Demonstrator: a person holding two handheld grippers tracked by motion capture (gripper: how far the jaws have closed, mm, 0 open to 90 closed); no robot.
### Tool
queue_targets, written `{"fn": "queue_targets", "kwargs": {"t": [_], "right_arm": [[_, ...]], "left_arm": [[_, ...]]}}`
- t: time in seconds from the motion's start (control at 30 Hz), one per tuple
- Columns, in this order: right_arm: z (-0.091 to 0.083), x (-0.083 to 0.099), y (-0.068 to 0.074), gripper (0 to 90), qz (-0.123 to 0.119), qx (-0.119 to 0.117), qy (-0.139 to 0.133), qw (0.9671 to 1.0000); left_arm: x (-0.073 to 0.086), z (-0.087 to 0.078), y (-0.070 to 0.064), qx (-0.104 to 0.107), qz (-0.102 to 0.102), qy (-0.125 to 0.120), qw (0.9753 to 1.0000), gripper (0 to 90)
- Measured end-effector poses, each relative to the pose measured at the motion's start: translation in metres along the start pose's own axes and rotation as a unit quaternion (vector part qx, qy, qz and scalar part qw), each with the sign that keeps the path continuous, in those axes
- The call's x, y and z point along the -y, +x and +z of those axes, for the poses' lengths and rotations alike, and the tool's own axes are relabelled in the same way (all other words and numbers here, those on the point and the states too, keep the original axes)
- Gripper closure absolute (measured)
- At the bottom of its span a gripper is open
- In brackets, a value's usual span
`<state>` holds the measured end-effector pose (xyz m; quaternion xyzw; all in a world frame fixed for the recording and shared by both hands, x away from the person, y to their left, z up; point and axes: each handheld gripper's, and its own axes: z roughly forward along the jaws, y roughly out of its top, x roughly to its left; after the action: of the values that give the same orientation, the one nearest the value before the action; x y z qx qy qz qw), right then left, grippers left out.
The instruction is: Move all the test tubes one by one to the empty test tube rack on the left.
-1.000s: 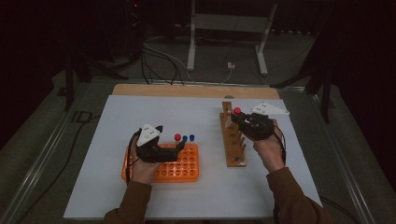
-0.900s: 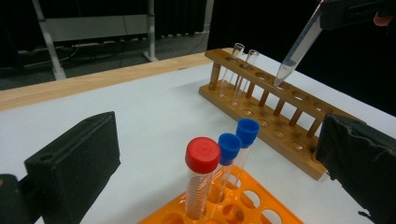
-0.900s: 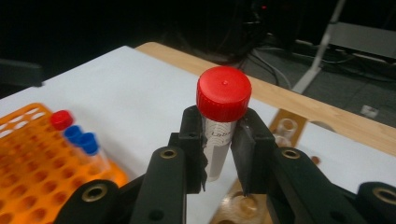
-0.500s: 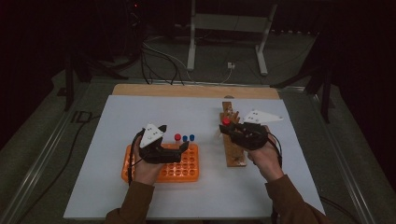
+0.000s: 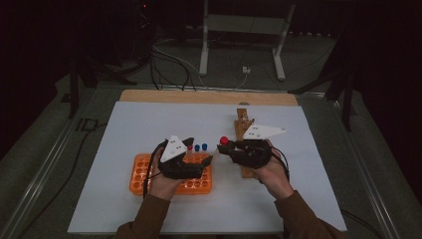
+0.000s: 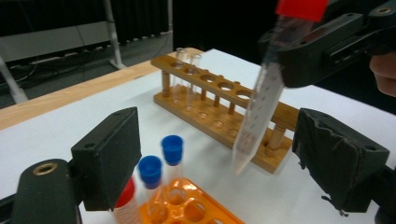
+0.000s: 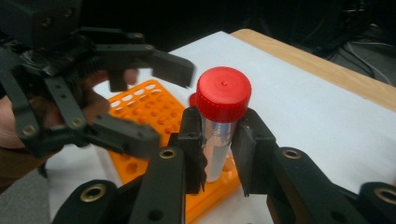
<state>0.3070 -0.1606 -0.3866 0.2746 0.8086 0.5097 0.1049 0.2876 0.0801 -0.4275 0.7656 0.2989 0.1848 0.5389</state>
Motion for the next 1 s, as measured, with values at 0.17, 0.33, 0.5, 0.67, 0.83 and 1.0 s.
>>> {"fn": "queue_targets", "kwargs": {"t": [0.17,0.33,0.5,0.67,0.83,1.0], "right_arm": [[0.007,-0.001,0.007,74.2,-0.004,-0.016,0.004,0.9999],[0.012,-0.002,0.012,74.2,-0.006,-0.026,0.008,0.9996],[0.014,-0.002,0.014,74.1,-0.009,-0.028,0.01,0.9995],[0.015,-0.002,0.013,71.1,-0.008,-0.026,0.011,0.9996],[0.011,-0.002,0.011,57.8,-0.01,-0.025,0.001,0.9996],[0.007,0.0,0.008,43.3,-0.009,-0.019,-0.011,0.9997]], "left_arm": [[0.0,0.004,-0.008,0.01,0.024,0.008,0.9996,33.4],[0.0,0.006,-0.011,0.022,0.037,0.015,0.999,56.3],[0.001,0.005,-0.01,0.03,0.043,0.019,0.9984,72.7],[0.001,0.006,-0.011,0.027,0.051,0.025,0.998,75.2],[0.002,0.005,-0.008,0.021,0.043,0.023,0.9986,75.4],[0.004,0.001,-0.002,0.008,0.034,0.019,0.9992,75.4]]}}
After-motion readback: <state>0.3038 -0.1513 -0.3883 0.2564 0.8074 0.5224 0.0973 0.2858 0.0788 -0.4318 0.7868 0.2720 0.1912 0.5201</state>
